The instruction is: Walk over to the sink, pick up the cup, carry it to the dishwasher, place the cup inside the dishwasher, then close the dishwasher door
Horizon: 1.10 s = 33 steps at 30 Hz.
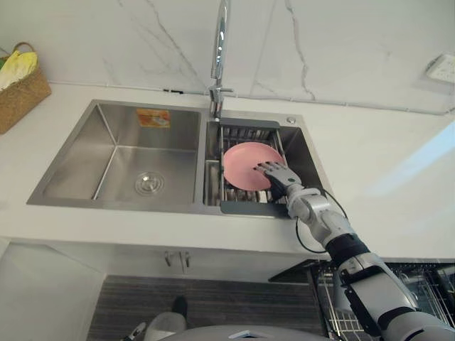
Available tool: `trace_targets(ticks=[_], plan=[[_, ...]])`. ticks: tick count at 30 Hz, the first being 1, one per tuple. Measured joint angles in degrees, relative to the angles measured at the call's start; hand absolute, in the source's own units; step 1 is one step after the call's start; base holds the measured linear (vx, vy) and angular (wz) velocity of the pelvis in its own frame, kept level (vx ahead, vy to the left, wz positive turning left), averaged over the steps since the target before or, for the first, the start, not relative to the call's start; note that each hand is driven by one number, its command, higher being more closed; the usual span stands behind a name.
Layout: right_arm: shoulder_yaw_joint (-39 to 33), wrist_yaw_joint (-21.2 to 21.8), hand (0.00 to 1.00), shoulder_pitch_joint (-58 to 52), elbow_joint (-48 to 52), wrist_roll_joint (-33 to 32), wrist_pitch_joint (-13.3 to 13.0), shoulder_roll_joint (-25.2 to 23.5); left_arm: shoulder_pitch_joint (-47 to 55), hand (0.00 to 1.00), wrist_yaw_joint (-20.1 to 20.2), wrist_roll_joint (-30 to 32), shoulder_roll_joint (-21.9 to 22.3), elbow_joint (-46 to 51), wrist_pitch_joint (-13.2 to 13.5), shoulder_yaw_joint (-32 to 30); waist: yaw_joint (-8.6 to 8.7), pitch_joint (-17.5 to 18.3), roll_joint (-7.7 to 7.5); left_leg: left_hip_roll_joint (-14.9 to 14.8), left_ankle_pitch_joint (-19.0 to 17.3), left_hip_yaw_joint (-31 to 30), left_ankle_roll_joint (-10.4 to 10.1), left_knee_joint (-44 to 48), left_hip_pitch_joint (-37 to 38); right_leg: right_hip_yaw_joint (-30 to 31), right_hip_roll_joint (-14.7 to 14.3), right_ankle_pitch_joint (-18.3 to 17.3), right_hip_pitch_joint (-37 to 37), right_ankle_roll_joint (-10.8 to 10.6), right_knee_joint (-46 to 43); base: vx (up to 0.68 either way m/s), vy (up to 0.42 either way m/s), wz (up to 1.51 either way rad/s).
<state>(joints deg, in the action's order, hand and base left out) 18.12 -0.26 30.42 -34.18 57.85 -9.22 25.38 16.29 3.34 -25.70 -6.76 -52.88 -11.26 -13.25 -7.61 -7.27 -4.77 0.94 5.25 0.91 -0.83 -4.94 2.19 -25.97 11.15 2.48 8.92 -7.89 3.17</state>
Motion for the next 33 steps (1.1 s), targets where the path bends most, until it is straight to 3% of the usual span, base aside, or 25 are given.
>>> trace_targets(ticks=[6, 10, 11, 16, 33], plan=[[2.6, 0.3, 0.0, 3.1, -3.7, 1.1, -0.3, 0.5, -0.1, 0.0, 0.0, 0.0, -0.1, 0.0, 0.0, 0.2, -0.35, -0.5, -0.01, 0.2, 0.1, -1.5, -0.2, 0.0, 0.0, -1.6, 0.1, -0.4, 0.8, 0.1, 0.0, -0.01, -0.004, 0.14], [3.8, 0.2, 0.0, 4.3, -5.5, 1.1, -0.3, 1.6, 0.0, 0.0, 0.0, 0.1, -0.1, -0.1, -0.1, 1.2, -1.48, -0.7, 0.05, 0.3, 0.2, -2.4, -0.3, 0.0, 0.0, -1.9, 0.1, -0.8, 1.1, 0.1, -0.1, 0.0, -0.004, 0.08], [3.9, 0.1, 1.0, 4.6, -5.8, 1.1, -0.2, 1.7, 0.0, 0.0, 0.0, 0.1, -0.1, -0.2, -0.1, 1.4, -1.55, -0.9, 0.08, 0.4, 0.2, -2.5, -0.3, 0.0, -0.1, -2.2, 0.1, -0.8, 1.2, 0.0, -0.1, 0.0, 0.003, 0.09], [4.2, -0.1, 1.0, 5.9, -7.9, 1.1, 0.8, 1.9, 0.1, 0.0, 0.1, 0.1, -0.1, -0.2, 0.0, 2.1, -1.7, -1.0, 0.1, 0.5, 0.3, -2.9, -0.4, 0.0, -0.2, -2.9, 0.2, -1.1, 1.3, 0.0, -0.4, 0.01, 0.002, 0.07], [4.2, -4.3, 1.0, 5.9, -8.5, 1.1, 0.5, 1.9, 0.0, 0.0, 0.9, 1.3, -0.3, -0.3, 0.3, 2.2, -1.64, -1.2, 0.04, 0.5, 0.2, -2.6, -0.4, 0.0, 0.0, -2.6, 0.3, -1.3, 1.4, 0.0, -0.6, 0.0, 0.0, 0.0]])
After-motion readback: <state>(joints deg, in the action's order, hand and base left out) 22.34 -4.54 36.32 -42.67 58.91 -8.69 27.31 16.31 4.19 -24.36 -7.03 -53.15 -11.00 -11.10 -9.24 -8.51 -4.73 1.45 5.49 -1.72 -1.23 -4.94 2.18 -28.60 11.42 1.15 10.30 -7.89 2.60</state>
